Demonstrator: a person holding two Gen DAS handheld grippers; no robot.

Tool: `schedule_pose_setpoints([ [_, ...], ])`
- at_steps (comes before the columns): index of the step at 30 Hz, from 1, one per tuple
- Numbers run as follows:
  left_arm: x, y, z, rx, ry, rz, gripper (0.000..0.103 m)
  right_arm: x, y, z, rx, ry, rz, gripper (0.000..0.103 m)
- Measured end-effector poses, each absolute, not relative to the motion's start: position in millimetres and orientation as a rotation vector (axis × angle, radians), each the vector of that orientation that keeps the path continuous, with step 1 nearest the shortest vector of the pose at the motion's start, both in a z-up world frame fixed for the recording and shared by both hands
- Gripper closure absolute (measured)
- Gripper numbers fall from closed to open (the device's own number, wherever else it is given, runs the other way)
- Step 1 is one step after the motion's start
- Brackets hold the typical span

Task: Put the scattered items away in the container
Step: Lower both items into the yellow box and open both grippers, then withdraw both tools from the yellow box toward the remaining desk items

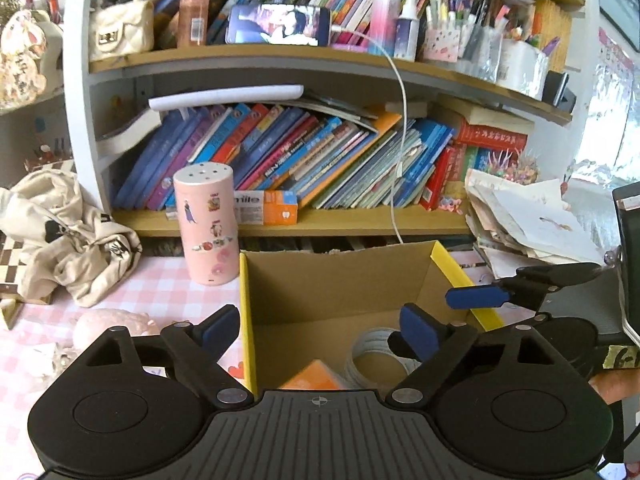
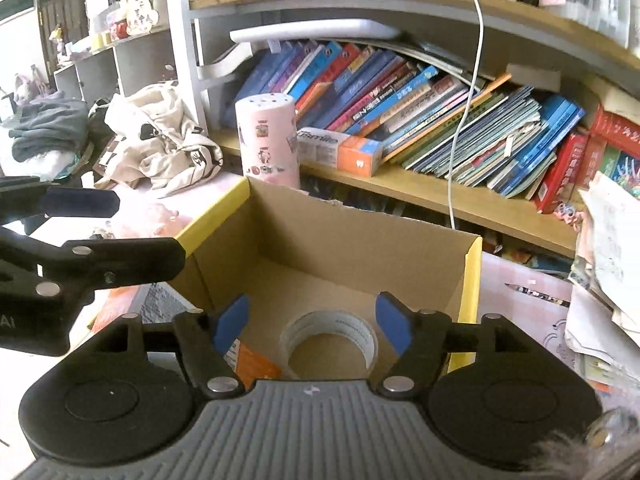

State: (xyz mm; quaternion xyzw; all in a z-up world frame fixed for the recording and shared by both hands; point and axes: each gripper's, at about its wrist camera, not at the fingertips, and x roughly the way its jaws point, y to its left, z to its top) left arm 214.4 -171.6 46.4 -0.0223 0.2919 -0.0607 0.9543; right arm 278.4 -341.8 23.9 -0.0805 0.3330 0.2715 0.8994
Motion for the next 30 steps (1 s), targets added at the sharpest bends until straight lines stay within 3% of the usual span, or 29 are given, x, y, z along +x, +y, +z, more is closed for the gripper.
schedule_pose_setpoints([
  [16, 151, -138, 45, -0.100, 0.565, -0.151, 0.009, 200, -331, 28, -0.186, 0.650, 0.465, 0.024],
  [30, 103, -97, 25, -0.116, 0.625, -0.186, 0.009, 132, -309, 9, -0.103, 0.685, 0.314, 0.022],
])
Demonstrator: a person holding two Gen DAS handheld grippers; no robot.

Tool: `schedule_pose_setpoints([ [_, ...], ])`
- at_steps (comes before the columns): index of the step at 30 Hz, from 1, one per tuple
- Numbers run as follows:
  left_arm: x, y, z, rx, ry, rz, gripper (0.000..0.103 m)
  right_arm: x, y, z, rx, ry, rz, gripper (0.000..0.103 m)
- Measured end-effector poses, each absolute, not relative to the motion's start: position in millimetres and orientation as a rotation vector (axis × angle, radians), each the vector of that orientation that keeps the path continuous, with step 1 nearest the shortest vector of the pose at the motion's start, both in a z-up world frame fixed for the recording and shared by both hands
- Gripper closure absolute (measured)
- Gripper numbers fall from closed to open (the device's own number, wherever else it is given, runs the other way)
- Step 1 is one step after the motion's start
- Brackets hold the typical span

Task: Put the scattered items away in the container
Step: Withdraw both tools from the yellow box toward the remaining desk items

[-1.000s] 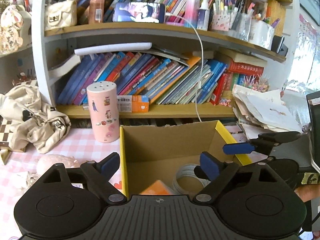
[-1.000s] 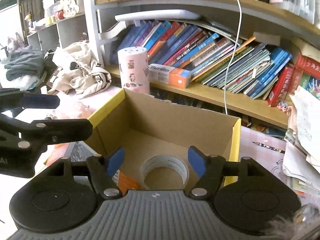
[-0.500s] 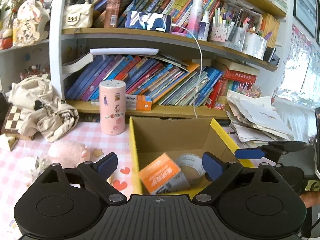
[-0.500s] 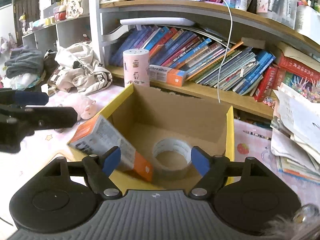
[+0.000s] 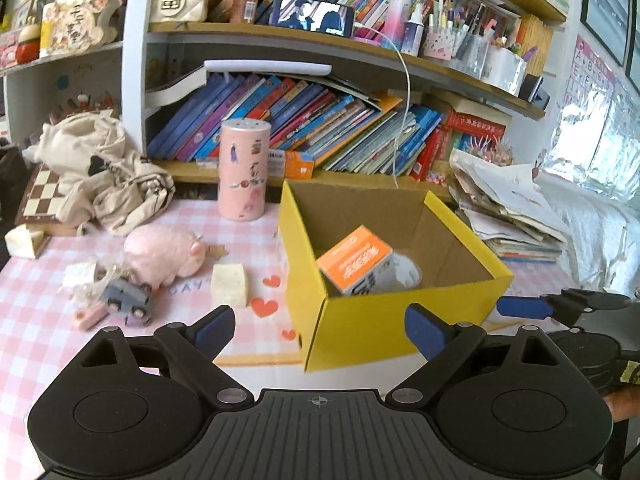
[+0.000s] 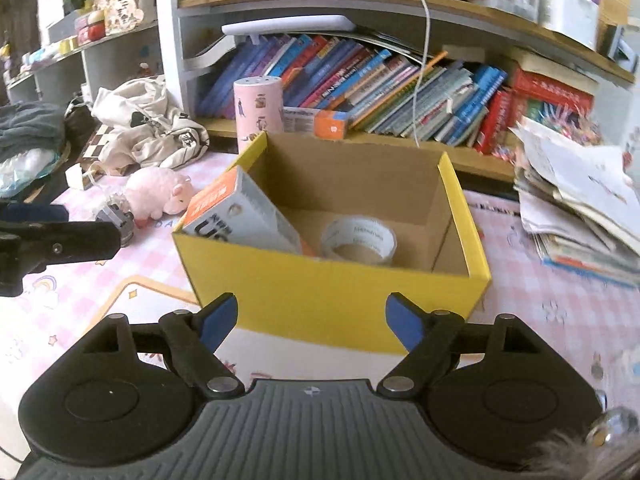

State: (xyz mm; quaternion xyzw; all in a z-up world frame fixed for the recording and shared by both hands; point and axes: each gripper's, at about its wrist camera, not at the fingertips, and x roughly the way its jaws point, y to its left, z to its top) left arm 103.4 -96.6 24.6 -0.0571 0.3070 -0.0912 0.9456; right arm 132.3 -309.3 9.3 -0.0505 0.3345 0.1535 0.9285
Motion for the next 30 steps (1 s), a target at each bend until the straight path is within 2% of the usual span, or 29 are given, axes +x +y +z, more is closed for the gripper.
schedule_pose_setpoints([
  [30, 54, -30, 5, -0.161, 0.690, -0.145, 0.009, 68, -247, 8, -0.106, 0.677, 0.262, 0.021],
])
